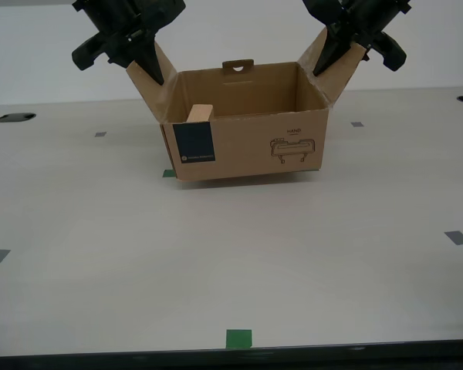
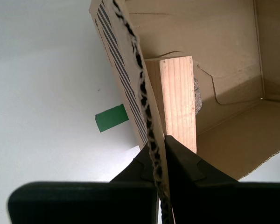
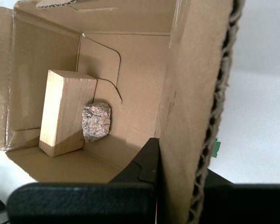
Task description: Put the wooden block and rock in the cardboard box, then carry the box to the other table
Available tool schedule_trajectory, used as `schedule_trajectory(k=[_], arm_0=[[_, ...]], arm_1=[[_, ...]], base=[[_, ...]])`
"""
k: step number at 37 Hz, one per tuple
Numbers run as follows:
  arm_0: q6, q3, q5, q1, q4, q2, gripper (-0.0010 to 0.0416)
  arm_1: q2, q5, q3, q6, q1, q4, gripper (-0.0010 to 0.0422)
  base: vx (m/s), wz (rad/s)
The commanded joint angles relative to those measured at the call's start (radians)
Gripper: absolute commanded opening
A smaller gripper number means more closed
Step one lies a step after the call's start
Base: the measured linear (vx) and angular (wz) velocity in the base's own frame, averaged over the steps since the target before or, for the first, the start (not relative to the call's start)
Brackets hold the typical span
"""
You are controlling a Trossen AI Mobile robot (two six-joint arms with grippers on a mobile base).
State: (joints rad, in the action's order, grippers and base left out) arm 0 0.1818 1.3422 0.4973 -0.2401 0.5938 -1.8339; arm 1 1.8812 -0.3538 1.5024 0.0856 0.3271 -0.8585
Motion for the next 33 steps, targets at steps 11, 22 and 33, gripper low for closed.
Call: schedule_trajectory(k=[11,22,33], arm_0=[[0.002,0.001,-0.005,0.001,0.014,0.001,-0.0001],[0.001,0.001,-0.005,0.000,0.037,0.001,-0.0001],[-0.002,0.001,-0.004,-0.003,0.050,0.001,-0.0001]], arm_1=[[-0.016,-0.003,0.001,-0.003,0.001,-0.014,-0.0001],[-0.060,-0.003,0.001,0.024,0.002,-0.016,-0.0001],[-0.070,-0.003,0.001,0.046,0.015,-0.034,-0.0001]], base=[[0.000,0.000],[0.000,0.000],[-0.003,0.000]])
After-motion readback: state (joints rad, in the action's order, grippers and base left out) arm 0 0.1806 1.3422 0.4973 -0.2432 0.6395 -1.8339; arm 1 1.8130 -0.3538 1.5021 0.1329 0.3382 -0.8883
